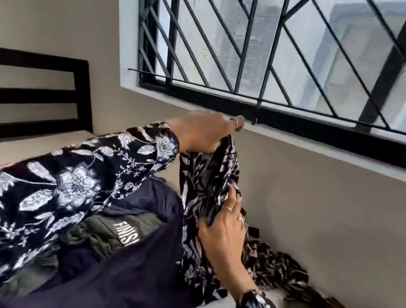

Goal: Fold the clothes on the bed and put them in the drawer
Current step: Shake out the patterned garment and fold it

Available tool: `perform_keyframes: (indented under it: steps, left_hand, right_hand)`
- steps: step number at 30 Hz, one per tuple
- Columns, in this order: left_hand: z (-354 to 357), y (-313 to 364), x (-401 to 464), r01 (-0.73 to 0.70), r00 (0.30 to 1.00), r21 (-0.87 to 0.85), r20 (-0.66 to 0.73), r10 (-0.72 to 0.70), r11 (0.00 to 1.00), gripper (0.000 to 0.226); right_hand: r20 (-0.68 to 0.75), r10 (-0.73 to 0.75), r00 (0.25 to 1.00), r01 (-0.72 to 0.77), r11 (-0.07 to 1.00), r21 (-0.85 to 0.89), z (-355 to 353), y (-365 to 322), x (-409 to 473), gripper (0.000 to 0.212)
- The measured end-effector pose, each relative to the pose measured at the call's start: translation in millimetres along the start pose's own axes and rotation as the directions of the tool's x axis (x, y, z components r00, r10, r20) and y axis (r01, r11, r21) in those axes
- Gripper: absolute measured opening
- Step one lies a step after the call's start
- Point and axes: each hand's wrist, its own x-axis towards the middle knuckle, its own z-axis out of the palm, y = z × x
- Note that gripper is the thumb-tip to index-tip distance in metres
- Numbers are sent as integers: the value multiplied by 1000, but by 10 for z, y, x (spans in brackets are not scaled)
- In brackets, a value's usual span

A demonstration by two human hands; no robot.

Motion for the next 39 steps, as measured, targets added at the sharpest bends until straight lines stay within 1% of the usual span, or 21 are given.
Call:
perform_keyframes:
  steps: [2,3,6,7,10,11,12,13,15,16,17,19,22,24,26,29,31,32,36,37,39]
  left_hand:
    - [-109,-19,-124,-61,998,186,-4,63,981,73]
    - [-129,-74,-196,-111,993,277,-7,117,955,79]
    - [-133,-396,-380,-346,918,412,-40,396,843,81]
    - [-153,-520,-434,-416,885,431,-9,465,801,77]
    - [-207,-705,-540,-570,810,487,199,552,661,82]
    - [-207,-686,-569,-601,791,490,255,556,631,82]
    - [-152,-662,-560,-591,805,490,301,511,641,80]
    - [-131,-614,-561,-548,837,482,326,440,684,73]
    - [-189,-471,-531,-327,927,406,314,206,853,56]
    - [-235,-404,-491,-196,948,310,303,99,930,59]
    - [-280,-351,-449,-90,947,212,320,18,973,70]
    - [-375,-317,-371,95,913,19,398,-95,995,82]
    - [-499,-346,-311,275,901,-187,392,-186,943,71]
    - [-522,-359,-304,388,885,-374,405,-228,842,55]
    - [-544,-388,-285,470,869,-577,435,-237,668,38]
    - [-587,-385,-260,487,873,-743,406,-270,459,7]
    - [-622,-375,-235,470,871,-817,369,-326,333,29]
    - [-639,-359,-232,471,861,-833,362,-357,289,31]
    - [-700,-348,-193,492,797,-857,374,-474,152,24]
    - [-695,-362,-160,483,782,-872,391,-485,77,22]
    - [-715,-357,-123,433,754,-891,439,-489,-133,16]
  right_hand:
    - [-17,-15,1000,15,1000,3,-41,16,133,84]
    - [0,-33,999,33,999,28,-80,50,185,73]
    - [62,-170,983,166,984,69,-365,232,417,33]
    - [62,-222,973,220,974,46,-535,285,544,26]
    - [60,-339,939,344,934,-96,-1148,262,995,18]
    - [93,-369,925,378,920,-106,-1372,181,1131,18]
    - [145,-394,908,410,906,-109,-1589,66,1246,18]
    - [201,-422,884,450,884,-123,-1777,-73,1334,18]
    - [295,-462,837,530,819,-220,-2054,-338,1439,14]
    - [322,-475,819,562,779,-279,-2154,-459,1446,16]
    - [340,-494,800,592,742,-314,-2233,-569,1435,19]
    - [363,-519,774,627,706,-330,-2330,-721,1403,21]
    - [341,-503,794,598,747,-291,-2374,-856,1304,19]
    - [291,-497,817,567,786,-247,-2324,-917,1230,16]
    - [254,-519,816,567,802,-186,-2232,-1012,1138,15]
    - [270,-532,802,549,836,17,-2036,-1161,996,10]
    - [270,-548,792,539,834,113,-1882,-1243,925,10]
    - [260,-550,794,533,835,137,-1800,-1270,897,12]
    - [213,-544,812,473,826,306,-1602,-1333,742,56]
    - [192,-552,811,482,817,315,-1573,-1340,730,58]
    - [95,-537,839,513,836,192,-1528,-1338,776,59]
